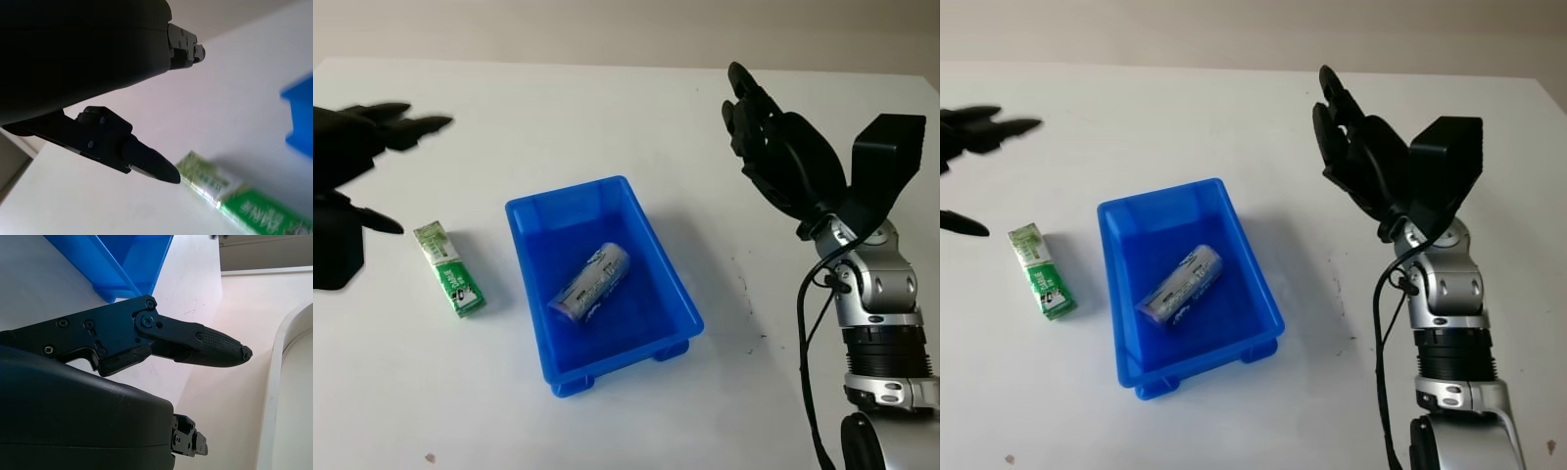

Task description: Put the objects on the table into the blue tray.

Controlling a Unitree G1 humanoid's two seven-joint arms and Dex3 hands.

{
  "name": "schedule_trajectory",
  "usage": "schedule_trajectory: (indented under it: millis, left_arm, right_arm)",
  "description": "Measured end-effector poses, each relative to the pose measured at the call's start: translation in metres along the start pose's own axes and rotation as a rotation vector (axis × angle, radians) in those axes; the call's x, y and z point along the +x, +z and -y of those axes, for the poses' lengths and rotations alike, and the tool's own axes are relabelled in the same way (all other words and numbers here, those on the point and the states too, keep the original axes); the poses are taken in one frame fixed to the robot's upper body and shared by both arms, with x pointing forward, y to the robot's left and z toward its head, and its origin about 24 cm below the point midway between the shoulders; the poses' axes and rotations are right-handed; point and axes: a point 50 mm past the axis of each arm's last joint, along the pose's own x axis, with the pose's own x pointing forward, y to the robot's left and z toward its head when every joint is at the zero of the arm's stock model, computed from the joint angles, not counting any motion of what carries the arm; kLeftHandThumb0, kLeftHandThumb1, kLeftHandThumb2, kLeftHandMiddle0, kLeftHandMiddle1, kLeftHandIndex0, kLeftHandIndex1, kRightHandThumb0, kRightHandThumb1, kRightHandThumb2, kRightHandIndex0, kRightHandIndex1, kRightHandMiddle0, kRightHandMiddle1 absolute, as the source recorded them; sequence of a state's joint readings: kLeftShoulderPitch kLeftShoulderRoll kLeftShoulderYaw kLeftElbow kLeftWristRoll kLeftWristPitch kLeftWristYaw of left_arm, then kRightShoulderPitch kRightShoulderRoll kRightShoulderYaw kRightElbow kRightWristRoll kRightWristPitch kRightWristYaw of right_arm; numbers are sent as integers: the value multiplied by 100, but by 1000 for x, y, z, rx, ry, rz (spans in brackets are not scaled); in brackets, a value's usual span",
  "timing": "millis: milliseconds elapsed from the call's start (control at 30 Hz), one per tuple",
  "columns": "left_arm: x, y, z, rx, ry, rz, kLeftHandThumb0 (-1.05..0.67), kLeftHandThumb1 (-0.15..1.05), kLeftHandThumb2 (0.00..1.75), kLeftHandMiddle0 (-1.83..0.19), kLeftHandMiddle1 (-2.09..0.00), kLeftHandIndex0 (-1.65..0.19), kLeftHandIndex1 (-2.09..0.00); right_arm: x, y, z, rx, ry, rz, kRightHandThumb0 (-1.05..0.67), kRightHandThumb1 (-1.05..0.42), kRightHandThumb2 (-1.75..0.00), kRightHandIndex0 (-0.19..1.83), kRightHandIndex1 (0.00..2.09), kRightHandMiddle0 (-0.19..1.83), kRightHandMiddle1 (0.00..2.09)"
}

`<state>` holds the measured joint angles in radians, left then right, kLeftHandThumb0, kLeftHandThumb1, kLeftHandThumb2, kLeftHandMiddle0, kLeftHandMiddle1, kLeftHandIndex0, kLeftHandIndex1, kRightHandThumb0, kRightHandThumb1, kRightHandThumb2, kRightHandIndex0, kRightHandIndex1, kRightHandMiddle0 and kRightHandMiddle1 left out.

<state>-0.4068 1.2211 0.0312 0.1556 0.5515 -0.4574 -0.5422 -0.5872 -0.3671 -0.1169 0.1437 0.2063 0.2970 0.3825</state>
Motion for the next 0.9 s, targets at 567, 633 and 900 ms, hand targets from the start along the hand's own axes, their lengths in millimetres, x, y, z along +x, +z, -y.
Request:
schedule_trajectory:
  millis: [567, 633, 900]
  left_arm:
    - [7, 18, 15, 210, -38, 181, -42, 91, 5, -23, -8, -21, -9]
    - [6, 18, 16, 206, -21, 192, -42, 91, 6, -25, -8, -23, -10]
    - [7, 19, 22, 218, 1, 208, -40, 92, 5, -33, -8, -29, -11]
  right_arm:
    - [0, 0, 0, 3, 1, 1, -73, -105, -64, -19, 0, -19, 0]
    - [0, 0, 0, 3, 1, 1, -73, -105, -64, -19, 0, -19, 0]
    - [0, 0, 0, 1, 2, 1, -72, -105, -65, -19, 0, -19, 0]
